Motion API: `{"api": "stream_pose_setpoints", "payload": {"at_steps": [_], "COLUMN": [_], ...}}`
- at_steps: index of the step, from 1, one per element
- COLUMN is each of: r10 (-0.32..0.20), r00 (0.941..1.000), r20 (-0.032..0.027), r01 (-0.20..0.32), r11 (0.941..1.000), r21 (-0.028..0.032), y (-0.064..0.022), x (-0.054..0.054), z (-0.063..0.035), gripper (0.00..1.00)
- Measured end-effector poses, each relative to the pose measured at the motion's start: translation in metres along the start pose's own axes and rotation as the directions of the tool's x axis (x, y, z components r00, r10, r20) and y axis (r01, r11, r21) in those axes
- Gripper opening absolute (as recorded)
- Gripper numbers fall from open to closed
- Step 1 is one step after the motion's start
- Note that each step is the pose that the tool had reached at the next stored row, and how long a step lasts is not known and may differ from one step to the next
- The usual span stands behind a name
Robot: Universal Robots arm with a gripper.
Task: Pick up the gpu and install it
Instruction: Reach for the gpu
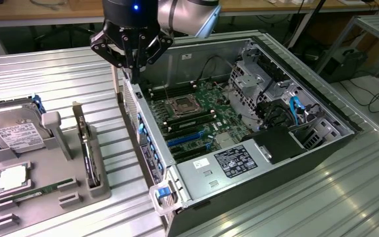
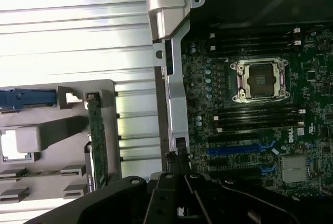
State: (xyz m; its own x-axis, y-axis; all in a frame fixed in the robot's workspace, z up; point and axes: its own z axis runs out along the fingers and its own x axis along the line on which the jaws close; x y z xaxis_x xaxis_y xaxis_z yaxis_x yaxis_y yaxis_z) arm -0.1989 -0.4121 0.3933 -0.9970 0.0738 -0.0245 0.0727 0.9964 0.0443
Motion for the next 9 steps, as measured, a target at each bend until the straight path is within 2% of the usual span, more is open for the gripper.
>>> {"api": "stream_pose_setpoints", "payload": {"at_steps": [9], "r10": [-0.001], "r00": [1.0], "r20": [-0.0001], "r01": [0.001], "r11": [1.0], "r21": [-0.0001], "y": [-0.0046], "x": [0.0095], "z": [-0.0004], "gripper": [0.11]}}
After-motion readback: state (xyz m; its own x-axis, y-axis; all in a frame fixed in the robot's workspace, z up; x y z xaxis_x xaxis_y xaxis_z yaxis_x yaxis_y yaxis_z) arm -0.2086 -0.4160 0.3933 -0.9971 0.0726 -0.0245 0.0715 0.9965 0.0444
